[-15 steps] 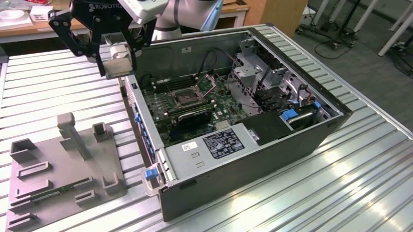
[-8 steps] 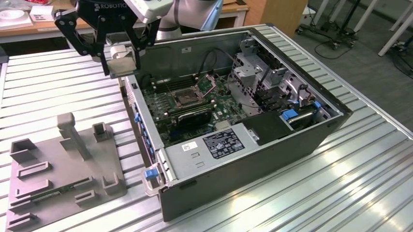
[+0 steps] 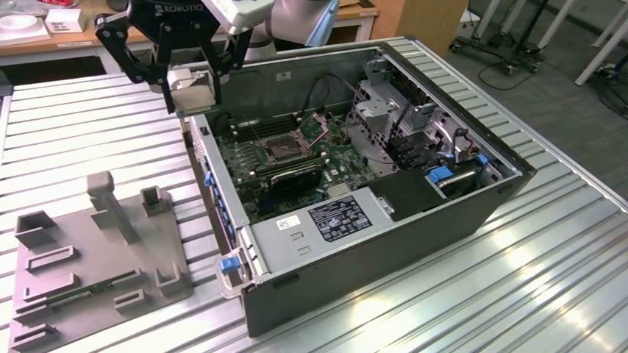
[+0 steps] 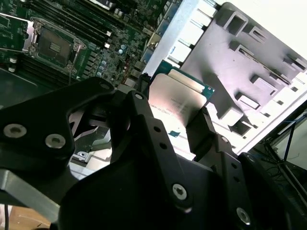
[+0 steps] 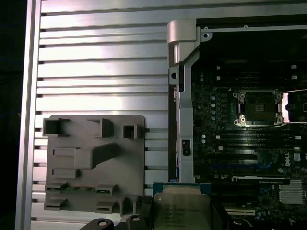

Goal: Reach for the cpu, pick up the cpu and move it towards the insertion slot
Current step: 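Pick up the cpu and move it towards the insertion slot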

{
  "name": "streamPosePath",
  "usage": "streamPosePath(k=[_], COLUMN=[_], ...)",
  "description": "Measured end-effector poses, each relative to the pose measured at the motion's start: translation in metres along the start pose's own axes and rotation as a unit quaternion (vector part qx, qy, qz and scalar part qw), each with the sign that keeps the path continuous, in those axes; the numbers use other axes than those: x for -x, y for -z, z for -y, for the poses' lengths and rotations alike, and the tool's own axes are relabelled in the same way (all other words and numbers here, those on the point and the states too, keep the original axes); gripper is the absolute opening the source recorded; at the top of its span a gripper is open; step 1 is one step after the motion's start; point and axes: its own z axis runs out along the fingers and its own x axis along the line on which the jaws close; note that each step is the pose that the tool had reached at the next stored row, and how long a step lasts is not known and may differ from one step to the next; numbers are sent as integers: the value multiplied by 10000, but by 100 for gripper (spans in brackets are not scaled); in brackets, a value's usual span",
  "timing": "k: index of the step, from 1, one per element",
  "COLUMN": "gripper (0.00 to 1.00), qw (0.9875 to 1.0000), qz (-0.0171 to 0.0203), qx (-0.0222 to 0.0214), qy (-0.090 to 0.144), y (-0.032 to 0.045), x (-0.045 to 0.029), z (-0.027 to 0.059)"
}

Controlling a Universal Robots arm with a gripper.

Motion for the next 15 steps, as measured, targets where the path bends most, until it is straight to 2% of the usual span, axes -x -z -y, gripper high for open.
streamPosePath(k=[15], gripper=[55], qw=[10000], qz=[0], qx=[0], qy=[0], y=[1], x=[144], z=[-1])
